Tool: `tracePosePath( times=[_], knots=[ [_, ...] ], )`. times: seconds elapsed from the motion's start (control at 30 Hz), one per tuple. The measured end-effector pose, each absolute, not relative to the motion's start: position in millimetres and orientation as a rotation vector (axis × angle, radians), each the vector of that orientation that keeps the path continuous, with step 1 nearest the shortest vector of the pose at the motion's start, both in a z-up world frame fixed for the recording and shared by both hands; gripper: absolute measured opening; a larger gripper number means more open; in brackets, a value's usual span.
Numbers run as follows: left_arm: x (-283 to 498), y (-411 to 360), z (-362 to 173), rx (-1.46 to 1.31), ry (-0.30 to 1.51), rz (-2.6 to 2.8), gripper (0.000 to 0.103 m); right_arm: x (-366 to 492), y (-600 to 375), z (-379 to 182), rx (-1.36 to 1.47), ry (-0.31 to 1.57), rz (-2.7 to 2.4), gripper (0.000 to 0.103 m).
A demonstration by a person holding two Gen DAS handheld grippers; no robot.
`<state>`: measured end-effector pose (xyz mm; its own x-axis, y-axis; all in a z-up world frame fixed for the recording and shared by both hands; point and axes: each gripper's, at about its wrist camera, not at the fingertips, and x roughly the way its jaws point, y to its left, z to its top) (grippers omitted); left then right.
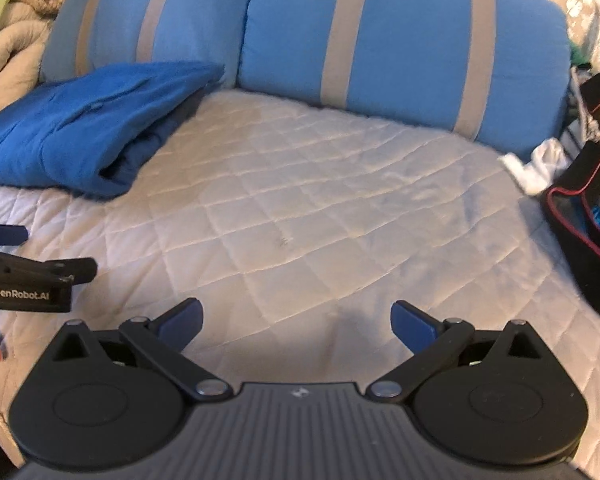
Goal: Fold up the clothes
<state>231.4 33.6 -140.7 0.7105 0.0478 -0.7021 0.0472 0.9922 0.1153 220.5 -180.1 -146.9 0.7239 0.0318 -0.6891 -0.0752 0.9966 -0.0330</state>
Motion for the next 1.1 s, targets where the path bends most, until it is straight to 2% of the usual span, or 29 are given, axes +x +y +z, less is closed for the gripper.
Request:
tracePosePath(
  times=[0.1, 1.1],
  knots=[
    [233.3, 32.0, -140.1, 0.13, 0.794, 0.006, 0.101, 228.5, -176.6, -156.2, -0.032, 0.835, 0.05, 0.103],
    [226.6, 25.9, -144.1, 0.118, 0.748, 0.053, 0.101, 227.7, -173.8, -158.2, -0.024, 0.828, 0.024, 0.103]
  ],
)
